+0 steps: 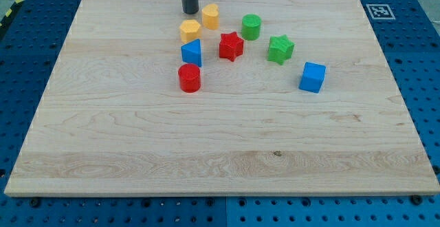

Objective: Slightly push the blue cube to the left

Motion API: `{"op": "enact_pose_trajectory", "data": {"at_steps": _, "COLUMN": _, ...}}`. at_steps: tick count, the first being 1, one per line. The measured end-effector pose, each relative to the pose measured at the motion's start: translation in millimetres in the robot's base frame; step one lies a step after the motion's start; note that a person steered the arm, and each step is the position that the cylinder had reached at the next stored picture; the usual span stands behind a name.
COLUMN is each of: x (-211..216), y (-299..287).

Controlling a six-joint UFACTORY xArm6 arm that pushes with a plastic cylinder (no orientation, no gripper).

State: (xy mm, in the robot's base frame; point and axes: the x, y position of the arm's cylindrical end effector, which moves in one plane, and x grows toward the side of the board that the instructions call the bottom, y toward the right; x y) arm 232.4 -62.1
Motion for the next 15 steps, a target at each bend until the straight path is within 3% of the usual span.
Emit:
{"op": "enact_pose_trajectory", "data": {"at_steps": 1, "x": -21.7, "y": 67.9}}
{"op": "enact_pose_trajectory", "data": {"at_steps": 2, "x": -23.4, "y": 173.0}}
{"op": "enact_pose_trajectory", "data": {"at_steps": 3, "x": 21.9, "y": 260.6}}
{"op": "enact_pose_trajectory", "data": {"at_steps": 4, "x": 102.9, "y": 300.5}}
{"op": "enact_pose_trajectory", "data": {"at_steps": 5, "x": 160.9, "y": 302.9}}
{"op": "enact_pose_trajectory", "data": {"at_steps": 8, "x": 191.0, "y": 282.3}}
{"op": "enact_pose_trajectory", "data": {"at_steps": 12, "x": 212.9, "y": 267.0}}
{"op": "enact_pose_trajectory", "data": {"at_steps": 15, "x": 212.9, "y": 213.9}}
